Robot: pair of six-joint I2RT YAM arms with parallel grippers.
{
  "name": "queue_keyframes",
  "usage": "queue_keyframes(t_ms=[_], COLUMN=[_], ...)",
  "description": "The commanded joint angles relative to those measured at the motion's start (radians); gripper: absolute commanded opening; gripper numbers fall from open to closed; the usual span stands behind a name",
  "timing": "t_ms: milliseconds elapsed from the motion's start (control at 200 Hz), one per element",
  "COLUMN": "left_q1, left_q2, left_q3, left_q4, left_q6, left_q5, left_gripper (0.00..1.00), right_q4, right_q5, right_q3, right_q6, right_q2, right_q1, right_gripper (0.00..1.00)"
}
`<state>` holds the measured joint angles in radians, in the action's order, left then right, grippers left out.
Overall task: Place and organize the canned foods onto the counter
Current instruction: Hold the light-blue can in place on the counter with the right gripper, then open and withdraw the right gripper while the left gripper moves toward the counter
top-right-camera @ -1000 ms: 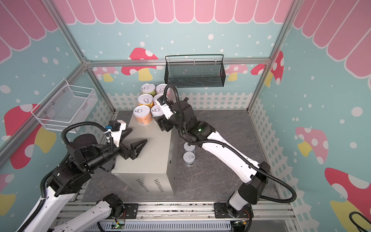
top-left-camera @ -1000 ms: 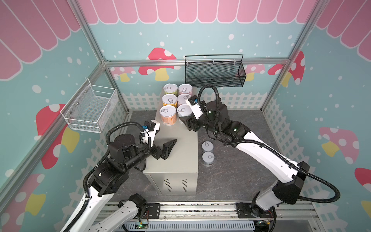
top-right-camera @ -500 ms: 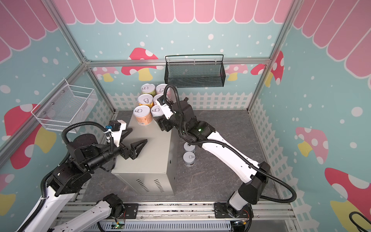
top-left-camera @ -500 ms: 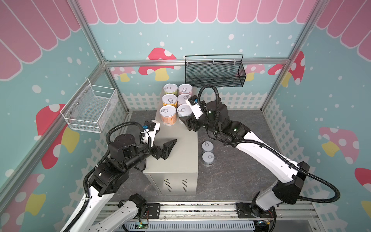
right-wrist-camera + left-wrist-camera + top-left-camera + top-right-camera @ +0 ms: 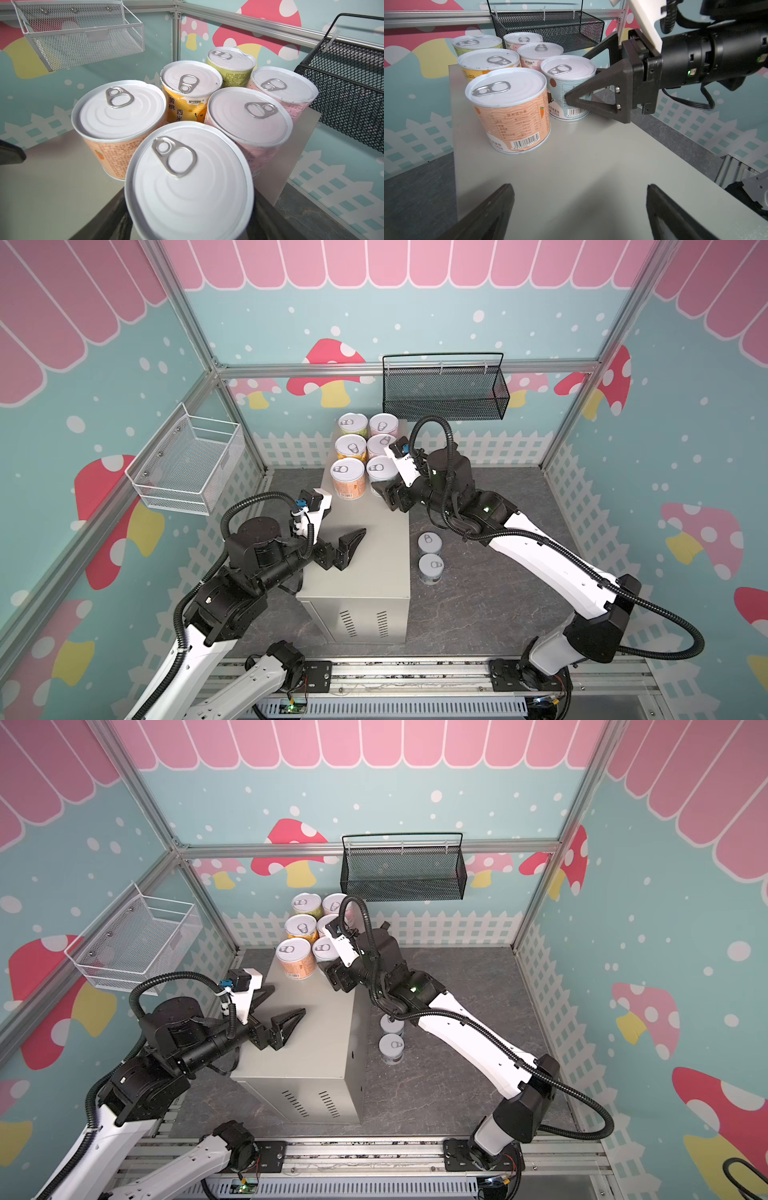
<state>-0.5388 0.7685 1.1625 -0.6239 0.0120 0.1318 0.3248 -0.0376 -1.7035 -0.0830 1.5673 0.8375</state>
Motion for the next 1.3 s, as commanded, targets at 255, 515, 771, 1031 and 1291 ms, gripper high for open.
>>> queue_keyframes(t_ms=[255,515,771,1031,1291], left_q1=[-0.003,-0.004,-0.003,-0.004,-0.084], left_q2=[-0.005,-0.005,-0.003,0.009,0.112], left_q3=[-0.007,-0.009,-0.007,0.005,0.11], left_q4=[0.01,0.012,0.013,0.013,-0.08], left_q6=[0.02,0.019,0.017,0.009,0.03], left_q5=[0.0,0.002,0.002,0.023,0.159], left_gripper=[1.0,1.0,1.0,1.0,1.0], right_q4=[-0.002,-0.004,0.007,0.073,0.142], right_q5=[-0.007,-0.01,-0.037,-0.148,-0.278], right_q3=[0.019,0.031,0.092,0.226,0.387], right_q6=[0.025,0.022,0.006,-0.016,-0.089], right_q2=[-0.014,-0.028,-0.109,-0.275,-0.433], right_q1=[-0.006,-0.006,-0.006,-0.006,-0.008], right_gripper=[0.83,0.91,0.99,1.0,0.99])
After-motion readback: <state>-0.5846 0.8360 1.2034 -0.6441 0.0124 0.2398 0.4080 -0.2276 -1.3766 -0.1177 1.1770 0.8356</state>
